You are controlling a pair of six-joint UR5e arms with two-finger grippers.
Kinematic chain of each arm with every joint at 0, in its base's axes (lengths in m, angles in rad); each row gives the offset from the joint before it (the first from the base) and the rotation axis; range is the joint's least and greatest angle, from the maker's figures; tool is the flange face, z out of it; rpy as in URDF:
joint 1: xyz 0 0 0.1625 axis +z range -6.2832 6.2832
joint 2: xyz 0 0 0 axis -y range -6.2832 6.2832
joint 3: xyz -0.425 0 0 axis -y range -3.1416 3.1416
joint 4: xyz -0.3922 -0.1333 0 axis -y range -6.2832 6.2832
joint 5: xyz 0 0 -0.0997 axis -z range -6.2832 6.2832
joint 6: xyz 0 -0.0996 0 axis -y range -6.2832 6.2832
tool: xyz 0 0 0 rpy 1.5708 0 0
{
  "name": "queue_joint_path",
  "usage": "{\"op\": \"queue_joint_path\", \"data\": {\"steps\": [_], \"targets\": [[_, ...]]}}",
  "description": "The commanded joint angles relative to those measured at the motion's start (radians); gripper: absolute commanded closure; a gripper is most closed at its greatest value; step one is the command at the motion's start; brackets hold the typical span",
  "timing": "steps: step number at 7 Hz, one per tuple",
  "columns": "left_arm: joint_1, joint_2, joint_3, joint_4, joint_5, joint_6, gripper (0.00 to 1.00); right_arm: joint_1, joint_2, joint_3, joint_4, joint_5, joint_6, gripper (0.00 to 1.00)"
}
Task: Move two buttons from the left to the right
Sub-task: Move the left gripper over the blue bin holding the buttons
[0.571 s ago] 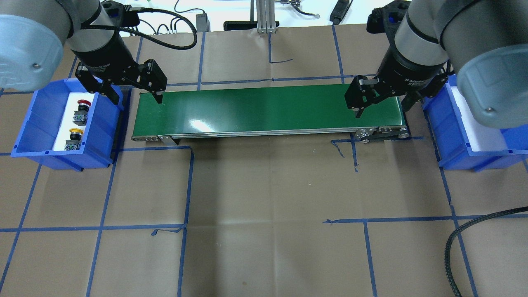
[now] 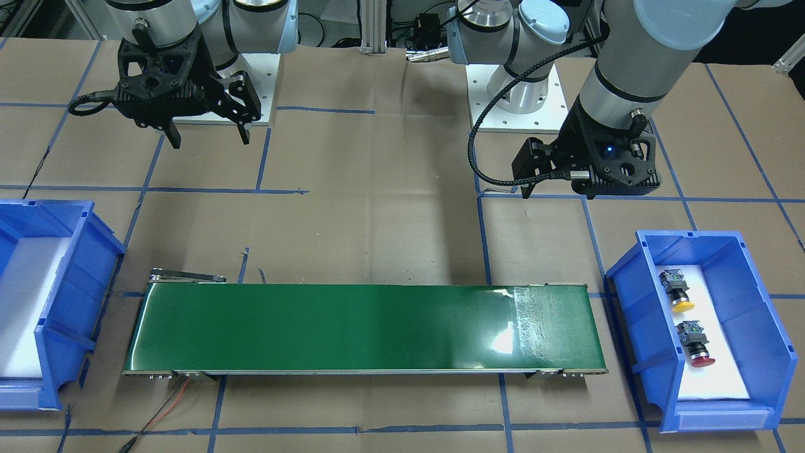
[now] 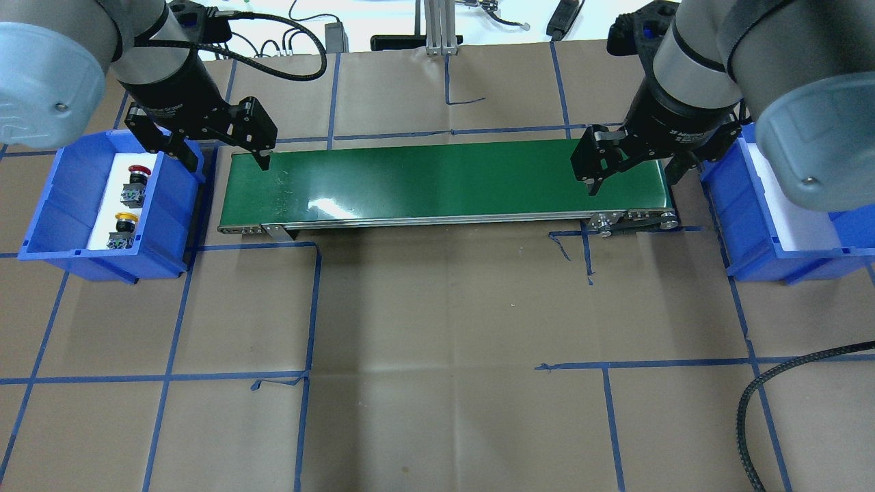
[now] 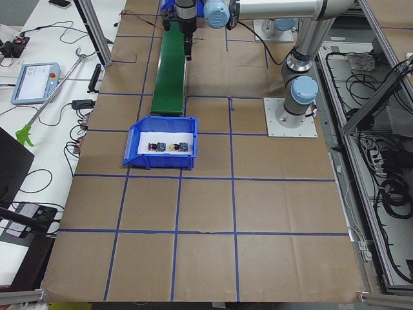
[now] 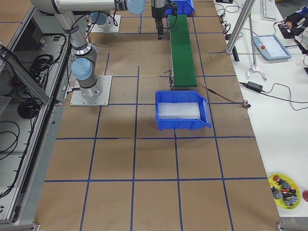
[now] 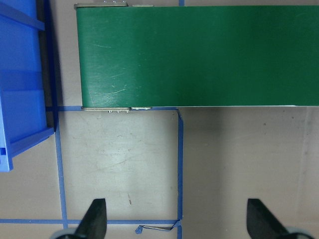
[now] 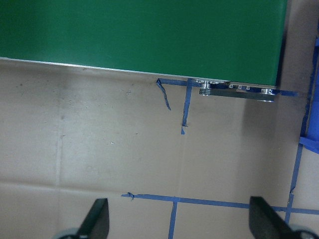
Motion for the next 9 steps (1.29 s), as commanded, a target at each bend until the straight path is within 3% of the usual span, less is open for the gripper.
{"op": "queue_joint_path", "data": {"steps": [1, 4, 7, 9], "targets": [[0.001, 0.000, -0.001, 0.000, -0.003, 0.000, 0.00, 0.000, 0.003, 0.000, 0.000, 0.001, 0.000, 0.00], [0.029, 0.001, -0.002, 0.003, 0.002, 0.073, 0.00, 0.000, 0.003, 0.000, 0.000, 0.001, 0.000, 0.00], [0.318, -0.012, 0.005, 0.031, -0.004, 0.395, 0.00, 0.000, 0.003, -0.001, 0.000, 0.003, 0.000, 0.00], [0.462, -0.048, 0.007, 0.035, -0.007, 0.488, 0.00, 0.000, 0.003, -0.001, 0.000, 0.003, 0.000, 0.00]]}}
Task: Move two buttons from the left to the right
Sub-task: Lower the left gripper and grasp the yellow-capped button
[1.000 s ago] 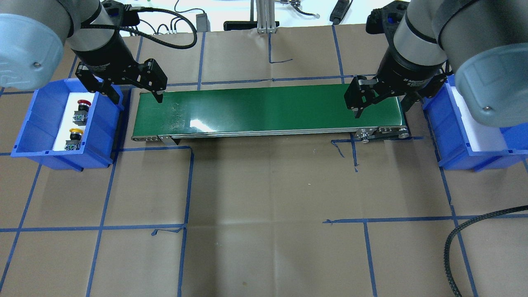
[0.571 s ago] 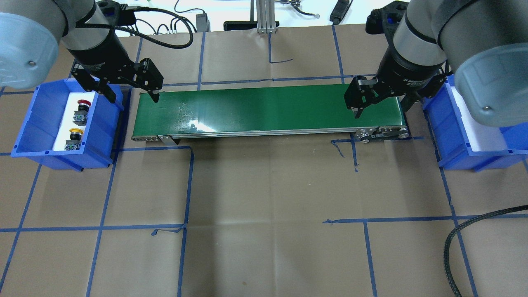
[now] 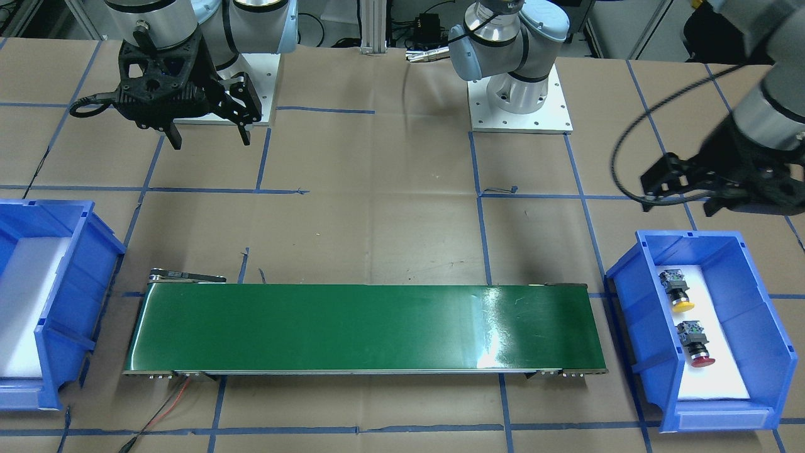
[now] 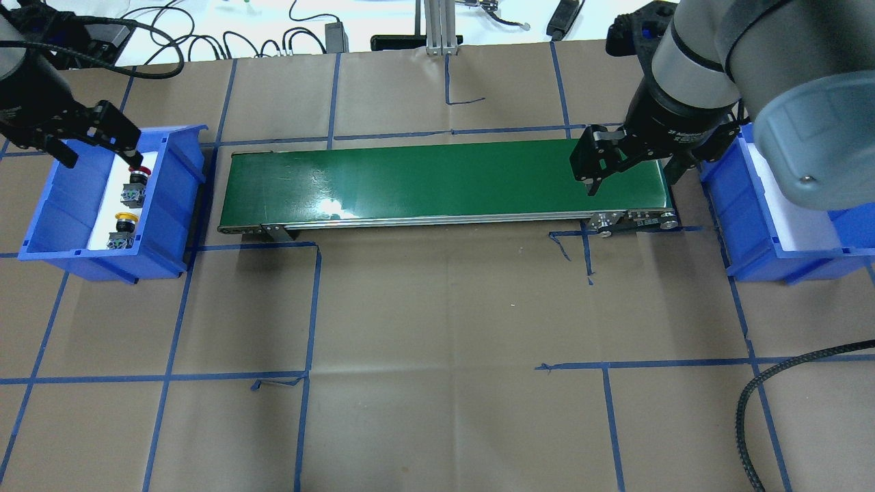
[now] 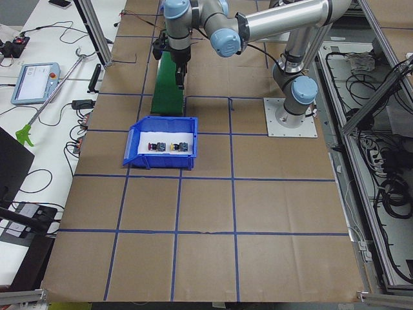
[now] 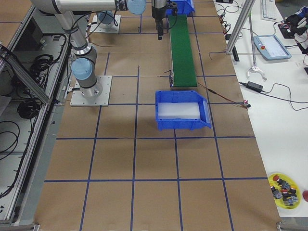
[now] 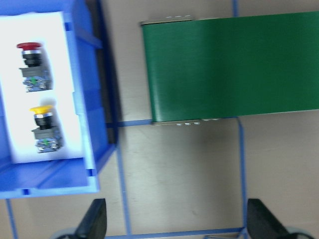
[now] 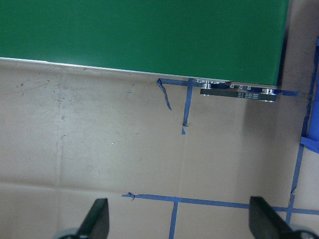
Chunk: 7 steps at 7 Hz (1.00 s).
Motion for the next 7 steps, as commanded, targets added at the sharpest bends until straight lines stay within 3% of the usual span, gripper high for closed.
{"op": "queue_joint_path", "data": {"steps": [1, 3, 7], "targets": [[0.129, -0.051, 0.004, 0.045, -0.001, 0.113, 0.00, 0.000, 0.000, 0.000, 0.000, 0.001, 0.000, 0.00], [0.186, -0.137, -0.002, 0.141, -0.007, 0.177, 0.01, 0.000, 0.000, 0.001, 0.000, -0.001, 0.000, 0.00], [0.179, -0.178, -0.120, 0.334, -0.021, 0.171, 0.01, 0.000, 0.000, 0.001, 0.000, 0.001, 0.000, 0.00]]}}
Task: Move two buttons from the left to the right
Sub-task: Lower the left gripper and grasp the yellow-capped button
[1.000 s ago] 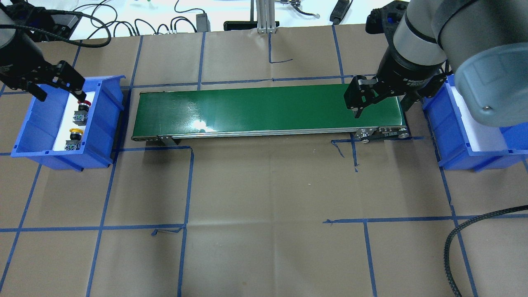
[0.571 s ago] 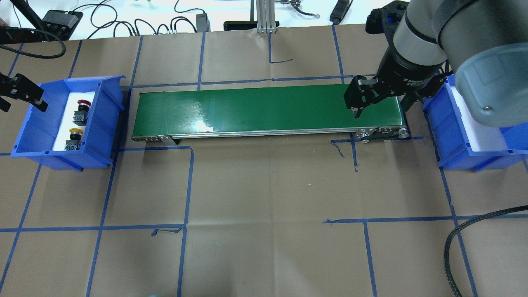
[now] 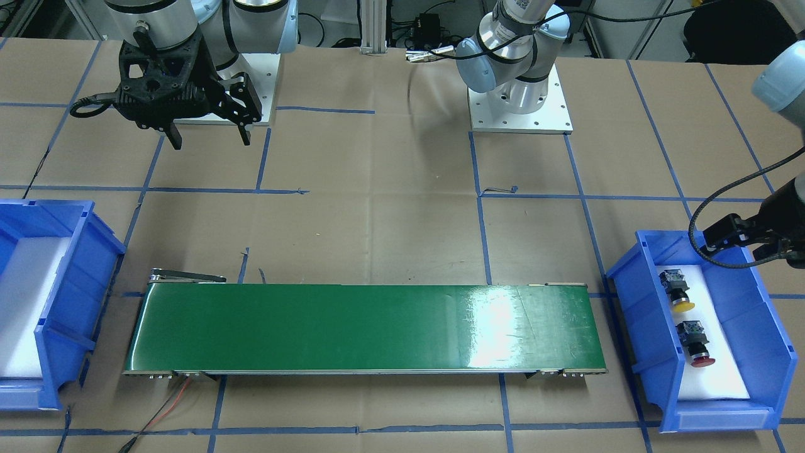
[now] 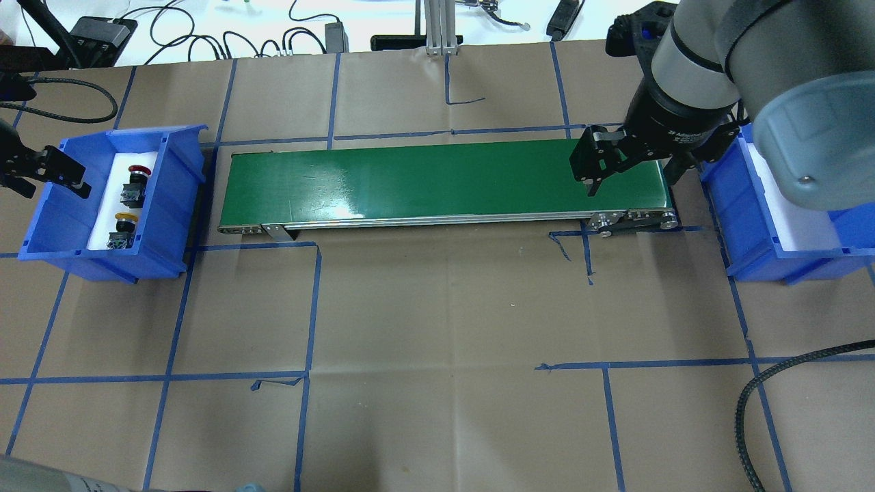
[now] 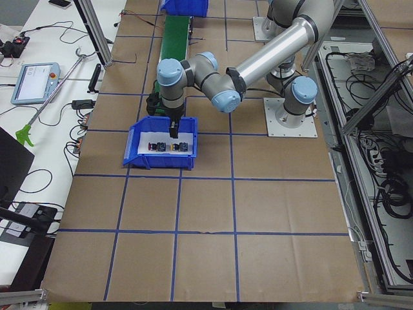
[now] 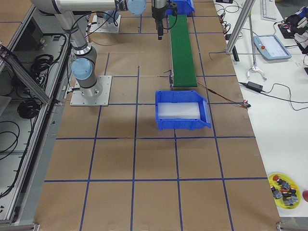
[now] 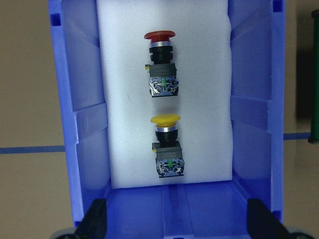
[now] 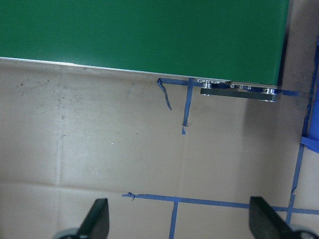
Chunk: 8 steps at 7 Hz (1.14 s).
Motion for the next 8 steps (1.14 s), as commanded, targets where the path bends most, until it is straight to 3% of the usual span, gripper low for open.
{"op": "queue_joint_path", "data": {"steps": [1, 5, 8], "targets": [[0.002, -0.025, -0.079, 0.129, -0.001, 0.001, 0.01, 0.000, 0.000, 0.000, 0.000, 0.000, 0.000, 0.00], [0.002, -0.097, -0.236, 0.390, 0.000, -0.001, 0.01, 0.000, 0.000, 0.000, 0.000, 0.000, 0.000, 0.00], [0.003, -0.122, -0.250, 0.410, 0.008, -0.013, 0.02, 0.000, 0.000, 0.000, 0.000, 0.000, 0.000, 0.00]]}}
